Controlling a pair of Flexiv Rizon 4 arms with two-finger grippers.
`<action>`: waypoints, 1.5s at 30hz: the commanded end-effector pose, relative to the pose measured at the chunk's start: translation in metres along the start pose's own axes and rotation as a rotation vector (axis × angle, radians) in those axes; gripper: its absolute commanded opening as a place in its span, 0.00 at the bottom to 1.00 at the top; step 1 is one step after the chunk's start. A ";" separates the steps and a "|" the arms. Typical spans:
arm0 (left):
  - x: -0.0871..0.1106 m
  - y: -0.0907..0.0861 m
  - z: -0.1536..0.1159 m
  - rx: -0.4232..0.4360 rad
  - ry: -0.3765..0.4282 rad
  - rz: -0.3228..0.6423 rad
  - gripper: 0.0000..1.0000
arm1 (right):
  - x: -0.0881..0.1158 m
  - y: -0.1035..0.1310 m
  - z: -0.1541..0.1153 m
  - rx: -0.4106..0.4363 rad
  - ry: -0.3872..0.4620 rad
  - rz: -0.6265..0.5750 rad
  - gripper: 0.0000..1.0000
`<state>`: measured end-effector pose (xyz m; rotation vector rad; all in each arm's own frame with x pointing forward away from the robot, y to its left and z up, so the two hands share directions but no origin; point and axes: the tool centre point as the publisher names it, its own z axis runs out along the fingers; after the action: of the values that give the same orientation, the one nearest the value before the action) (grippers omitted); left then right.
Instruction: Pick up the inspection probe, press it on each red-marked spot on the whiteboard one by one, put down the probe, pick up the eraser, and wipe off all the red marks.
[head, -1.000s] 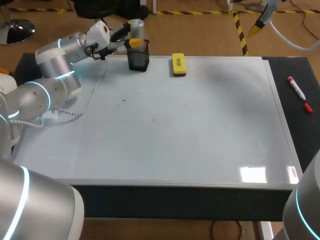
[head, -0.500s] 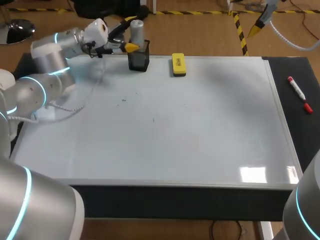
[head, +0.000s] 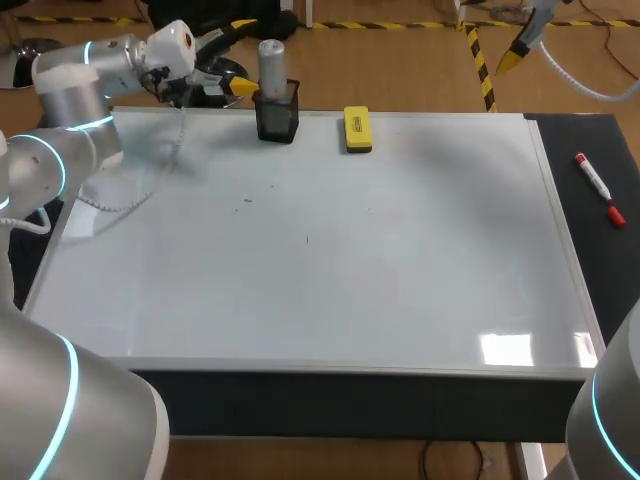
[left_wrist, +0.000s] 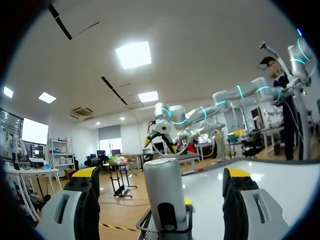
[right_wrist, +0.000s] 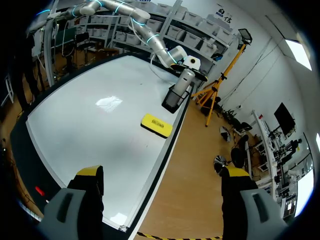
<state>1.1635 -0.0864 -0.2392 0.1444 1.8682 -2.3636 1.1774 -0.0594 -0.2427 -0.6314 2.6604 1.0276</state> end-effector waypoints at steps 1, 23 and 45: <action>0.021 -0.014 -0.007 -0.120 -0.100 0.012 1.00 | -0.001 0.000 -0.001 0.005 0.005 -0.001 1.00; 0.057 -0.037 -0.053 -0.317 -0.283 0.090 1.00 | -0.001 0.000 -0.001 0.005 0.005 -0.001 1.00; 0.086 -0.034 -0.066 -0.398 -0.411 0.129 1.00 | -0.001 0.000 -0.001 0.005 0.005 -0.001 1.00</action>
<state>1.0818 -0.0155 -0.2392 0.3026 2.0050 -2.2055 1.1774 -0.0593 -0.2427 -0.6315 2.6605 1.0275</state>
